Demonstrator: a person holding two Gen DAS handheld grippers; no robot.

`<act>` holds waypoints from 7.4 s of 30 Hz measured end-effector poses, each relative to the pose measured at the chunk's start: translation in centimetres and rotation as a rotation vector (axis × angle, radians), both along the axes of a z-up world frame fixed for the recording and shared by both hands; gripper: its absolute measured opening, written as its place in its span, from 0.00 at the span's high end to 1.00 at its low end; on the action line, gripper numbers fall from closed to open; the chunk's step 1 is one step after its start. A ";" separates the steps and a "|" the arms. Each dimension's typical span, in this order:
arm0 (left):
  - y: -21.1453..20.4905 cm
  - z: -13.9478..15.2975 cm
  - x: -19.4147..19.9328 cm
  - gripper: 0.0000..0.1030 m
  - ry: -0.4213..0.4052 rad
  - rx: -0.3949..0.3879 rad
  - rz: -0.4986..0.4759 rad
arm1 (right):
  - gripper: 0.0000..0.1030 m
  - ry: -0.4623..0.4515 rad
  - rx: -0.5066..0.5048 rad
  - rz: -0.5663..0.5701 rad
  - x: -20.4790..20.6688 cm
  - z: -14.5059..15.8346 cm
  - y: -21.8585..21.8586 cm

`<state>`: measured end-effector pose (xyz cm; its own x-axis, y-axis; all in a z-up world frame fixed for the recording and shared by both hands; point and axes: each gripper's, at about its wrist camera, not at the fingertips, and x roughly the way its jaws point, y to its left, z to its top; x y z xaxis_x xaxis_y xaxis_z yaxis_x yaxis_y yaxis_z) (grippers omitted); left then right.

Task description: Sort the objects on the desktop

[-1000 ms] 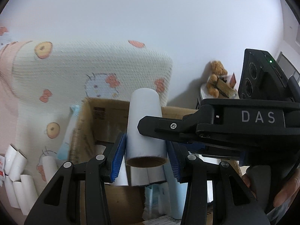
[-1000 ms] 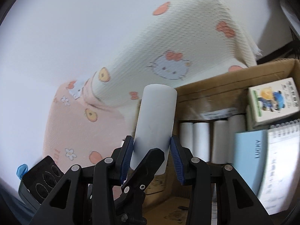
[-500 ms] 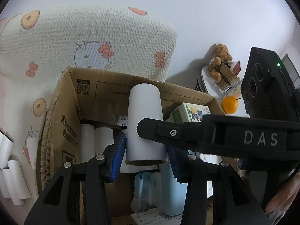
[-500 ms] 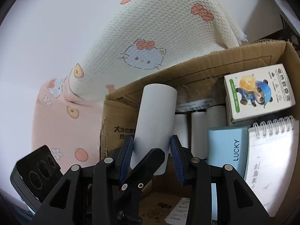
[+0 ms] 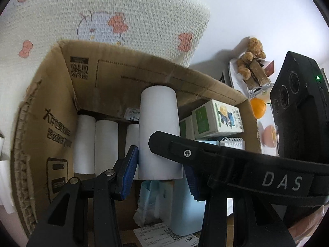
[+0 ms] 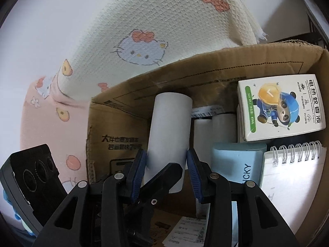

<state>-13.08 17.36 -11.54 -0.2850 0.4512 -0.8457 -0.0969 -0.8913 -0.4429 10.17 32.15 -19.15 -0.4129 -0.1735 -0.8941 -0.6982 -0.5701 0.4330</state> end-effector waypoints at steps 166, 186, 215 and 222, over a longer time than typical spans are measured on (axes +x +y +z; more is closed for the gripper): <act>-26.2 -12.9 7.5 0.61 0.009 0.193 0.447 | 0.63 -0.104 0.323 0.308 -20.0 -5.5 -19.6; -26.4 -12.7 8.5 0.63 -0.031 0.201 0.564 | 0.63 -0.244 0.199 0.153 -19.5 -11.9 -17.6; -26.0 -14.2 7.6 0.56 -0.011 0.245 0.483 | 0.63 -0.217 0.139 0.052 -17.9 -14.8 -15.7; -25.9 -13.2 8.3 0.55 0.044 0.211 0.469 | 0.62 -0.205 0.135 0.054 -18.1 -14.1 -16.0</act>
<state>-4.82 -8.53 -24.76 -0.5311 0.4259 -0.7325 0.2690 -0.7350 -0.6225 -7.90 16.13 -33.26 -0.2137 -0.0636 -0.9748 -0.7304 -0.6522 0.2026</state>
